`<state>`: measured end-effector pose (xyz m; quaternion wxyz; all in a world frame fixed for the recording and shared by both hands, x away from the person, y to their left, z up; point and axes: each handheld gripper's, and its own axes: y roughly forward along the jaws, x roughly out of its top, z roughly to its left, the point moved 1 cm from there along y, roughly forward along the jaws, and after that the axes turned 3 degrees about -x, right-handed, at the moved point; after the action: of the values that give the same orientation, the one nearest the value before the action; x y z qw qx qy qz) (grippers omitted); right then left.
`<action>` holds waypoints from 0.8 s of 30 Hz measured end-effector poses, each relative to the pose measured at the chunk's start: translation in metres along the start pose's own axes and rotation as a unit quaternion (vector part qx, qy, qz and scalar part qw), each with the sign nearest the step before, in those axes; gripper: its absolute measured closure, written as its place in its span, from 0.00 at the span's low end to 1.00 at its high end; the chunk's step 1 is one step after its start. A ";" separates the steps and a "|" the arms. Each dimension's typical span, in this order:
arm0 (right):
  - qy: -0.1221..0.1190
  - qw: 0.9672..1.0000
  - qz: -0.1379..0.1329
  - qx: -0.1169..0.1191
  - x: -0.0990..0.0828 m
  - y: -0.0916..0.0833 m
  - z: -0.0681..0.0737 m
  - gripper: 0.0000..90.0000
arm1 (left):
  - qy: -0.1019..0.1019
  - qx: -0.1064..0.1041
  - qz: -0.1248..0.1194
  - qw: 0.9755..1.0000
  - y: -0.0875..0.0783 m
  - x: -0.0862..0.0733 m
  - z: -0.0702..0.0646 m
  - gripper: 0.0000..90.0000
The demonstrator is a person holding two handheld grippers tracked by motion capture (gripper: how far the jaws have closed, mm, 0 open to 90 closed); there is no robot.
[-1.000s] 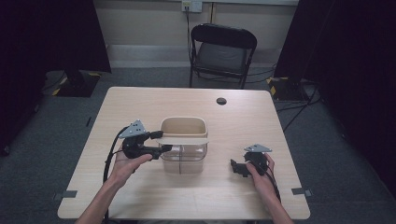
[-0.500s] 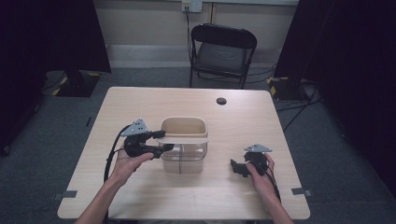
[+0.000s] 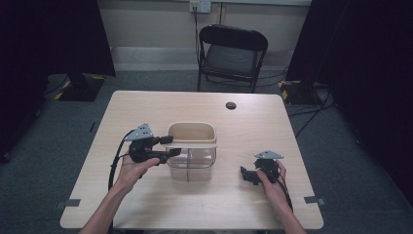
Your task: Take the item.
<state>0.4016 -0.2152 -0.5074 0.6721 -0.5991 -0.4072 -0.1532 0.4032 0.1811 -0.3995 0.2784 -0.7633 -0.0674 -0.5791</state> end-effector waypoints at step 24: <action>0.000 1.000 0.000 0.000 0.000 0.000 0.000 0.13 | -0.002 0.003 0.002 1.000 0.000 0.003 0.003 0.48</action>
<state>0.4017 -0.2152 -0.5074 0.6722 -0.5991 -0.4073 -0.1531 0.4068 0.1818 -0.3974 0.2818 -0.7639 -0.0681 -0.5766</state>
